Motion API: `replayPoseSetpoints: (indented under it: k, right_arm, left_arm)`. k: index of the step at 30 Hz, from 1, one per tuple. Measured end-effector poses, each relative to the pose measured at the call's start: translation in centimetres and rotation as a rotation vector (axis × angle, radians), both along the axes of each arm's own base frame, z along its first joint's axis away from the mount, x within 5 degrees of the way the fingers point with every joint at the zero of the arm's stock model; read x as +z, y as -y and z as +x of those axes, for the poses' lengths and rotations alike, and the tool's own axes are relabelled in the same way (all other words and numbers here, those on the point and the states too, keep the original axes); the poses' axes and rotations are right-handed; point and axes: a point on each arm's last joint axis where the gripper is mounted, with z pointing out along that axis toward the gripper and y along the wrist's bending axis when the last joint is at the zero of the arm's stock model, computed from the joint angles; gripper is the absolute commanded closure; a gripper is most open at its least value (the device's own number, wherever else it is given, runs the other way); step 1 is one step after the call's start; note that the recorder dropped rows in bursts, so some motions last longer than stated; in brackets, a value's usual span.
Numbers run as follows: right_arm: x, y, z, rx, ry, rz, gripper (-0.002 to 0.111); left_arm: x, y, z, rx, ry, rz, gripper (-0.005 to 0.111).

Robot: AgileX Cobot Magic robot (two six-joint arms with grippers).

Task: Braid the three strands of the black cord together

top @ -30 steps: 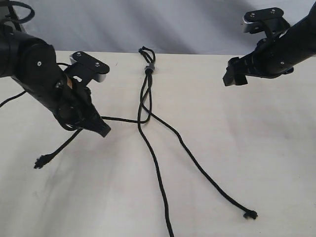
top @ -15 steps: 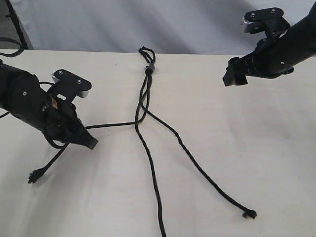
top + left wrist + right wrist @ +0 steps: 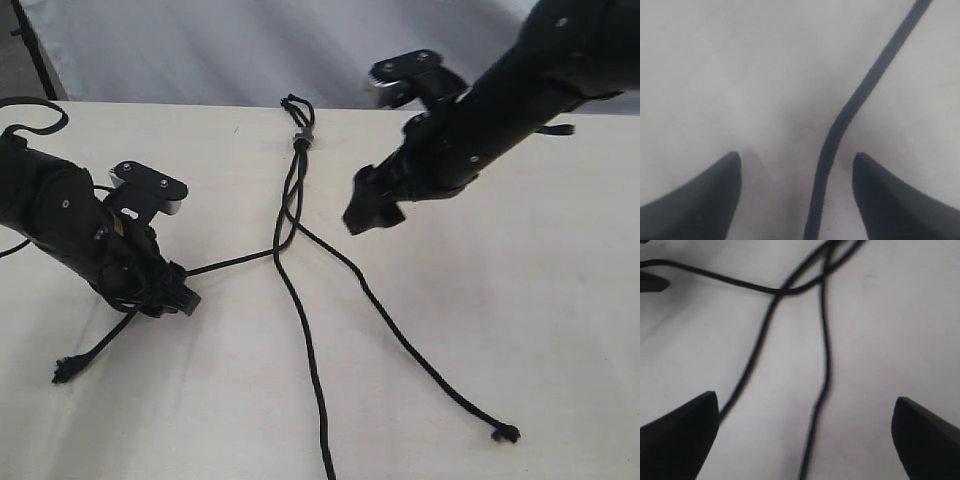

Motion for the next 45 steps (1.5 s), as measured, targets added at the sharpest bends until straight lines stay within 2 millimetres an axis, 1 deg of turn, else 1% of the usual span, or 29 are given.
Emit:
replayPoseSetpoints:
  k: [2,4,6,8,9,10,11,12,13,14,15,16,17,18,19,20,21,23,25,27,29,30,32,34,35,39,41,45]
  right_arm:
    - [0.0,-2.7,-1.2,0.085,-0.001,-0.007,0.021]
    - [-0.1,-5.1,-2.4,0.152,-0.002,-0.026,0.021]
    - [-0.4,-6.8,-3.4,0.192,0.012,-0.063,0.021]
    - [-1.2,-7.8,-4.2,0.190,0.017,-0.099,0.021]
    - [-2.3,-8.5,-4.6,0.189,0.018,-0.139,0.021]
    - [-3.0,-8.9,-4.8,0.187,0.006,-0.153,0.021]
    - [-4.3,-9.6,-5.1,0.190,-0.022,-0.173,0.021]
    - [-5.0,-10.0,-5.2,0.197,-0.036,-0.186,0.021]
    - [-6.4,-10.6,-5.4,0.205,-0.059,-0.202,0.021]
    - [-7.1,-10.8,-5.4,0.208,-0.069,-0.209,0.021]
    - [-8.2,-11.2,-5.4,0.213,-0.081,-0.228,0.022]
    - [-9.2,-11.2,-5.3,0.204,-0.096,-0.241,0.026]
    - [-9.8,-11.2,-5.3,0.204,-0.102,-0.251,0.040]
    - [-10.4,-11.2,-5.2,0.210,-0.105,-0.266,0.057]
    - [-10.6,-11.2,-5.1,0.208,-0.104,-0.267,0.085]
    - [-10.5,-11.2,-5.1,0.205,-0.098,-0.264,0.110]
    - [-10.5,-11.2,-5.0,0.205,-0.095,-0.264,0.106]
    - [-10.1,-11.1,-4.9,0.223,-0.097,-0.295,0.107]
    - [-8.6,-10.9,-4.8,0.259,-0.070,-0.337,0.107]
    - [-6.7,-10.4,-4.4,0.299,-0.009,-0.395,0.107]
    - [-5.0,-9.5,-3.7,0.335,0.075,-0.470,0.107]
    - [-4.4,-9.0,-3.3,0.346,0.109,-0.503,0.107]
    - [-4.0,-7.7,-2.1,0.356,0.169,-0.570,0.107]
    - [-4.3,-6.6,-1.0,0.345,0.190,-0.595,0.107]
    - [-5.0,-5.8,-0.3,0.333,0.190,-0.604,0.107]
    - [-7.9,-3.8,1.3,0.300,0.127,-0.628,0.107]
    - [-9.3,-3.4,1.5,0.295,0.084,-0.643,0.107]
    - [-11.0,-3.3,1.1,0.289,-0.003,-0.656,0.107]
  left_arm:
    - [0.0,0.0,0.0,0.000,0.000,0.000,0.045]
    - [0.0,0.0,0.0,0.000,0.000,0.000,0.045]
    - [0.0,0.0,0.0,0.000,0.000,0.000,0.045]
    - [0.0,0.0,0.0,0.001,0.000,-0.001,0.045]
    - [0.0,0.0,0.0,0.006,-0.001,-0.002,0.045]
    - [0.0,0.0,0.0,0.008,-0.001,-0.003,0.045]
    - [0.0,0.0,0.0,0.011,-0.001,-0.004,0.045]
    - [0.0,0.0,0.0,0.013,-0.001,-0.005,0.045]
    - [0.0,0.0,0.0,0.013,-0.001,-0.005,0.045]
    - [0.0,0.0,0.0,0.013,-0.001,-0.005,0.045]
    - [0.0,0.0,-0.1,0.013,-0.008,-0.003,0.045]
    - [0.0,0.0,-0.1,0.013,-0.015,-0.001,0.045]
    - [-0.1,0.0,-0.1,0.014,-0.019,-0.001,0.045]
    - [-0.1,0.0,-0.2,0.014,-0.021,0.000,0.045]
    - [-0.1,0.0,-0.2,0.014,-0.021,0.000,0.045]
    - [-0.1,0.0,-0.2,0.014,-0.023,0.000,0.045]
    - [-0.1,-0.1,-0.2,0.014,-0.024,0.001,0.045]
    - [-0.1,-0.1,-0.2,0.014,-0.024,0.001,0.045]
    - [-0.1,-0.1,-0.2,0.014,-0.028,0.002,0.045]
    - [-0.1,-0.1,-0.3,0.014,-0.037,0.004,0.045]
    - [-0.1,-0.1,-0.4,0.014,-0.043,0.006,0.045]
    - [-0.1,-0.1,-0.4,0.014,-0.044,0.006,0.045]
    - [-0.1,-0.1,-0.4,0.014,-0.044,0.006,0.045]
    - [-0.1,-0.1,-0.4,0.014,-0.045,0.006,0.045]
    - [-0.1,-0.1,-0.4,0.014,-0.045,0.006,0.045]
    - [-0.1,-0.1,-0.4,0.014,-0.045,0.006,0.045]
    - [-0.2,-0.1,-0.4,0.014,-0.047,0.007,0.045]
    - [-0.2,-0.1,-0.4,0.014,-0.047,0.007,0.045]
